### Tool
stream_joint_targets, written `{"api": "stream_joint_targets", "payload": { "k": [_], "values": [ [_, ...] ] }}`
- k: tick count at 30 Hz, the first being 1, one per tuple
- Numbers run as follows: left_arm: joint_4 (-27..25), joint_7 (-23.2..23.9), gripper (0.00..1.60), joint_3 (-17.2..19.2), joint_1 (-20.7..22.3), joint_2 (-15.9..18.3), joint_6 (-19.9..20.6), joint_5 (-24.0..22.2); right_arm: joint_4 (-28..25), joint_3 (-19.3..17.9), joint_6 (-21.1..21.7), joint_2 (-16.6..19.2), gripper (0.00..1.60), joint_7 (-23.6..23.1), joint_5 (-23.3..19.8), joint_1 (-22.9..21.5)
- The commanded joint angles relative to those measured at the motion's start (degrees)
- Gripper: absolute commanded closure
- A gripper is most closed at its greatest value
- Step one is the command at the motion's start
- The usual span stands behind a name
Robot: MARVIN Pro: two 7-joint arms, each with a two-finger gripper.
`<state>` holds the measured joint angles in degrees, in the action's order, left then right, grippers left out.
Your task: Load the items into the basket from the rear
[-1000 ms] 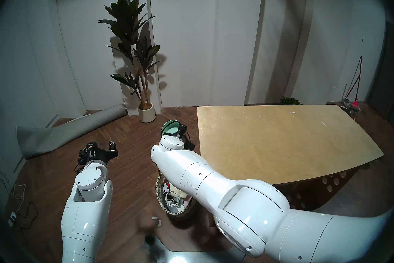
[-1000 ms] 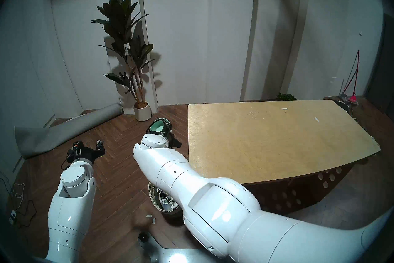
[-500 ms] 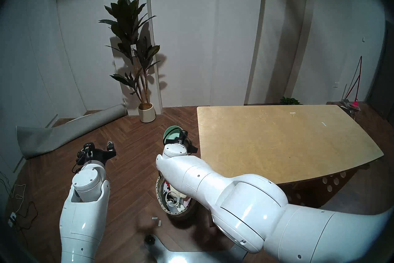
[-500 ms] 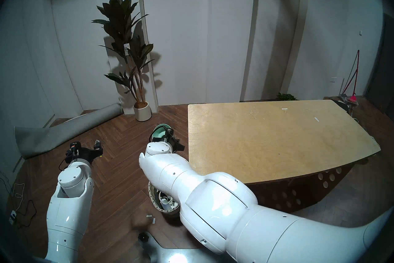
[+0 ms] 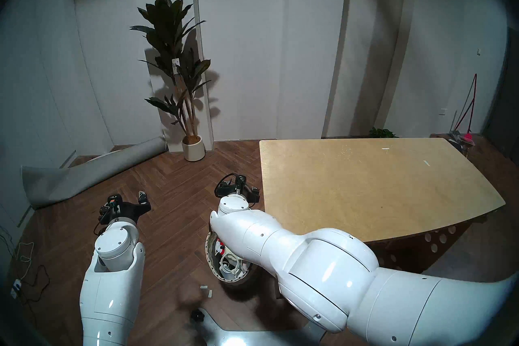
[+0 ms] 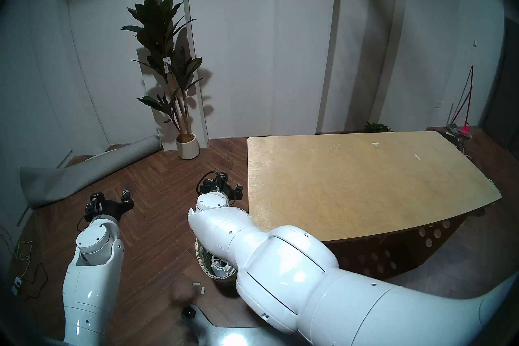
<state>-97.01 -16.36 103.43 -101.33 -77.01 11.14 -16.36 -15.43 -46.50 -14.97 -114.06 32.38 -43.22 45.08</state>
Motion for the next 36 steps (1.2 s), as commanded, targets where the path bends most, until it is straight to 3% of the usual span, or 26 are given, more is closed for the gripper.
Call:
{"api": "stream_joint_targets", "payload": {
  "k": [1, 7, 12, 22, 36],
  "values": [
    [-2.7, 0.8, 0.0, -0.6, 0.9, 1.0, -2.1, 0.9, -5.9, 0.5, -5.5, 0.5, 0.0, -1.6, 1.5, -5.6],
    [-3.4, 1.2, 0.0, -1.1, 3.0, 1.3, -2.9, 1.2, -8.3, 3.3, -10.1, 5.1, 0.0, -1.3, 5.8, -7.9],
    [-3.6, 1.9, 0.0, -1.8, 5.4, 1.8, -3.2, 1.2, -8.3, 4.4, -12.2, 9.7, 0.0, -0.3, 8.2, -7.2],
    [-2.3, 3.8, 0.0, -5.4, 10.5, 1.9, -2.6, 1.0, -6.8, 3.2, -14.7, 16.0, 0.0, 2.2, 8.3, -4.2],
    [0.8, 6.2, 0.0, -11.7, 15.7, 0.4, -2.9, 1.1, -9.4, 1.6, -20.4, 20.8, 0.0, 4.1, 8.8, -3.2]
  ]
}}
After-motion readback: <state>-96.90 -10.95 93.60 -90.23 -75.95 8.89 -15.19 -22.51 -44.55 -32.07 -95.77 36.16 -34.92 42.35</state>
